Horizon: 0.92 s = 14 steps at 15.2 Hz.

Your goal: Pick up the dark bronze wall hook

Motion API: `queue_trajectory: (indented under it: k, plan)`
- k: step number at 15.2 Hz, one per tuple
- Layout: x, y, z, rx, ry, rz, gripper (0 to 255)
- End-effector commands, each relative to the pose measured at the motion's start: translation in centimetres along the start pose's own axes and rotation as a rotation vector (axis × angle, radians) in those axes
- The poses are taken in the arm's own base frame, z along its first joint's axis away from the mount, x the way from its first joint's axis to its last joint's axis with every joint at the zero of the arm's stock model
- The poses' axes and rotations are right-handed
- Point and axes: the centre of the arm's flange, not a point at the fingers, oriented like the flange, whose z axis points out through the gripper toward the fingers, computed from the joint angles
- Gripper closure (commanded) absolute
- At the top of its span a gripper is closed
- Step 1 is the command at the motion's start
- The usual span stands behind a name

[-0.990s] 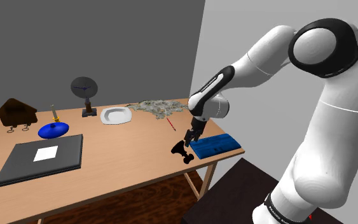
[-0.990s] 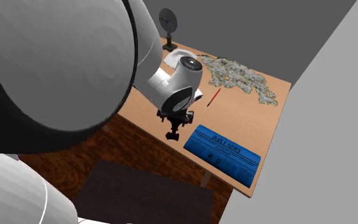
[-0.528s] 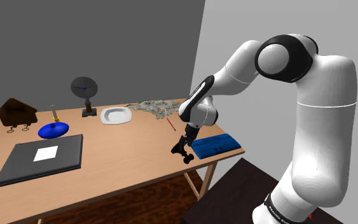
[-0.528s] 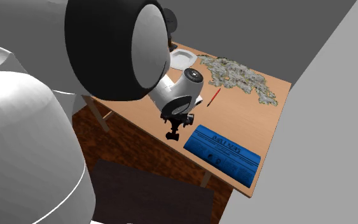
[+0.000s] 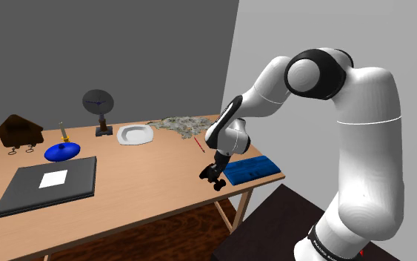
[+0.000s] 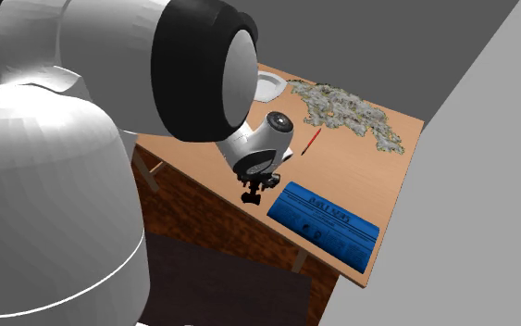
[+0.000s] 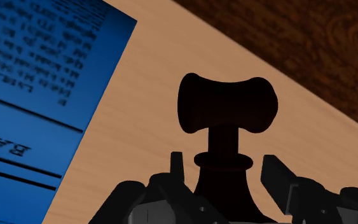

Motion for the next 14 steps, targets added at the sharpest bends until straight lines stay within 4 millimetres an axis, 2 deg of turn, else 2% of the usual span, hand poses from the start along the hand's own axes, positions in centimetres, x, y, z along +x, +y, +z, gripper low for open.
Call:
queue_trajectory:
  k: [1,9,14]
  plan:
    - [0.0,0.0,0.1,0.0,0.0,0.0,255]
    - [0.0,0.1,0.0,0.0,0.0,0.0,255]
    - [0.2,-0.5,-2.6,0.0,0.0,0.0,255]
